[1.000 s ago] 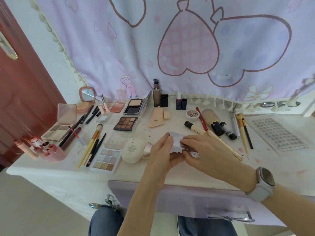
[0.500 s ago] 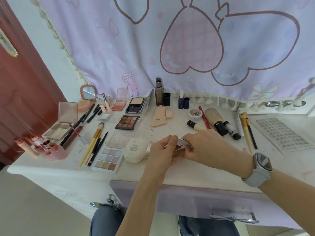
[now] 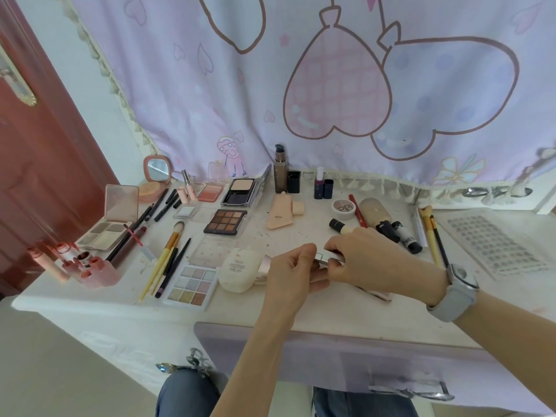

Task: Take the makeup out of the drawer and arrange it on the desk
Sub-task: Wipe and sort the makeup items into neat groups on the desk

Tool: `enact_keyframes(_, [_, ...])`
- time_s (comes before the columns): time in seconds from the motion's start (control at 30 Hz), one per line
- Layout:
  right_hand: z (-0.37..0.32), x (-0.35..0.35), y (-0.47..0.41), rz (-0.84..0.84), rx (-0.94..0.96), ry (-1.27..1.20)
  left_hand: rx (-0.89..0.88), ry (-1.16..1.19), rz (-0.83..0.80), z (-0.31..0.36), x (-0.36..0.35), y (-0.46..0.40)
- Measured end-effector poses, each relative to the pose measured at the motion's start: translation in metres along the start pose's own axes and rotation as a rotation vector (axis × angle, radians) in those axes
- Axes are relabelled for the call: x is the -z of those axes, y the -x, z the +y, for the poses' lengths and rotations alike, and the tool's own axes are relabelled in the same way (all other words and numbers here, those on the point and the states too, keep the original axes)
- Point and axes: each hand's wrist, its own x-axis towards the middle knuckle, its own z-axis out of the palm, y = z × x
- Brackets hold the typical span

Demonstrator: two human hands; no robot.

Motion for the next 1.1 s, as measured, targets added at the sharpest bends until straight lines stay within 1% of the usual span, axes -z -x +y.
enact_keyframes(0.1, [0.001, 0.004, 0.0, 0.005, -0.01, -0.112, 0.022, -0.011, 0.033, -0.001, 0.002, -0.002])
enact_keyframes(0.2, [0.007, 0.004, 0.001, 0.055, -0.054, -0.263, 0.054, -0.018, 0.079, -0.001, -0.003, -0.003])
enact_keyframes(0.3, [0.01, -0.001, 0.006, 0.104, -0.069, -0.359, 0.031, -0.011, 0.114, 0.002, -0.011, -0.007])
enact_keyframes(0.43, [0.009, -0.002, 0.012, 0.162, -0.057, -0.459, 0.056, 0.045, 0.081, 0.004, -0.014, -0.013])
enact_keyframes(0.6, [0.012, 0.007, 0.01, 0.074, -0.06, -0.355, 0.035, 0.081, 0.114, -0.001, -0.015, -0.015])
enact_keyframes(0.8, [0.008, 0.007, 0.009, 0.11, -0.062, -0.269, 0.011, 0.043, 0.126, 0.001, -0.015, -0.017])
enact_keyframes(1.1, [0.004, 0.004, 0.003, 0.112, -0.09, -0.295, 0.038, 0.025, 0.093, 0.004, -0.011, -0.02])
